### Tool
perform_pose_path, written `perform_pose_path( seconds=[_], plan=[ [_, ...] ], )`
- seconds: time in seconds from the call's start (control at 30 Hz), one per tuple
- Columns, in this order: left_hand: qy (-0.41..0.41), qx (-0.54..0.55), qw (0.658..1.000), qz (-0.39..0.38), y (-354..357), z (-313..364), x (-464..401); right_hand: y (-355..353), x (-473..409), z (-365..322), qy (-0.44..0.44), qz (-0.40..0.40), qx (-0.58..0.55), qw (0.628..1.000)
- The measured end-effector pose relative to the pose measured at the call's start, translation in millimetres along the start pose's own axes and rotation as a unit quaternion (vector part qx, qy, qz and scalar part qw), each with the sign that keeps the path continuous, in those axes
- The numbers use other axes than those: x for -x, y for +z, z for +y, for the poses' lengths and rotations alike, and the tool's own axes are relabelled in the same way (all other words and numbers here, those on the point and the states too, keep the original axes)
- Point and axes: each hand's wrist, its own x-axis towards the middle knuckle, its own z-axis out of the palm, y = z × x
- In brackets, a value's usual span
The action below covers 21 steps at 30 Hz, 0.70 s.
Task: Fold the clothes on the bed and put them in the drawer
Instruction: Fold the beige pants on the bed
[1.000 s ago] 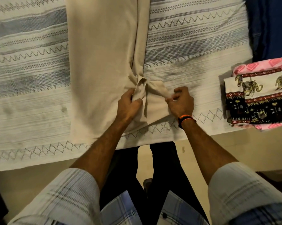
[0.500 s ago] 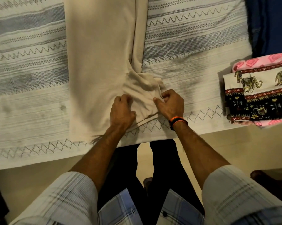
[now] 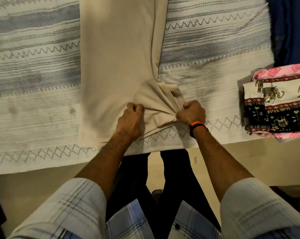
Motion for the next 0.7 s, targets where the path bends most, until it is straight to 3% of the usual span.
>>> perform_pose_path(
  seconds=[0.07, 0.13, 0.2, 0.27, 0.33, 0.43, 0.5, 0.6, 0.7],
  plan=[
    [-0.016, 0.018, 1.000, -0.018, -11.5, -0.5, -6.9, 1.7, 9.8, -12.1, -0.117, 0.069, 0.185, 0.973],
    [-0.024, 0.036, 0.998, 0.037, -17.7, -0.6, -14.2, 10.5, 18.2, -24.3, -0.296, 0.148, 0.248, 0.910],
    [-0.013, 0.012, 0.992, 0.125, -17.4, -1.3, -20.6, 26.5, 20.1, -35.2, -0.432, 0.136, 0.232, 0.861],
    [0.005, -0.028, 0.989, 0.147, -18.8, -5.2, -28.0, 40.6, 18.0, -43.4, -0.495, 0.091, 0.266, 0.822],
    [0.009, -0.054, 0.995, 0.088, -22.8, -10.0, -31.9, 44.3, 16.0, -45.1, -0.479, 0.073, 0.332, 0.809],
    [0.019, -0.059, 0.997, 0.042, -32.5, -15.6, -33.3, 38.5, 22.4, -49.7, -0.353, 0.060, 0.366, 0.859],
    [0.021, -0.040, 0.998, 0.035, -45.3, -16.5, -34.0, 34.2, 35.0, -62.1, -0.317, 0.074, 0.341, 0.882],
    [0.023, -0.005, 1.000, 0.018, -68.9, -17.6, -39.6, 32.6, 42.7, -84.1, -0.356, 0.087, 0.324, 0.872],
    [0.034, 0.015, 0.997, 0.060, -93.1, -22.0, -55.8, 37.8, 33.3, -112.4, -0.423, 0.067, 0.298, 0.853]
  ],
)
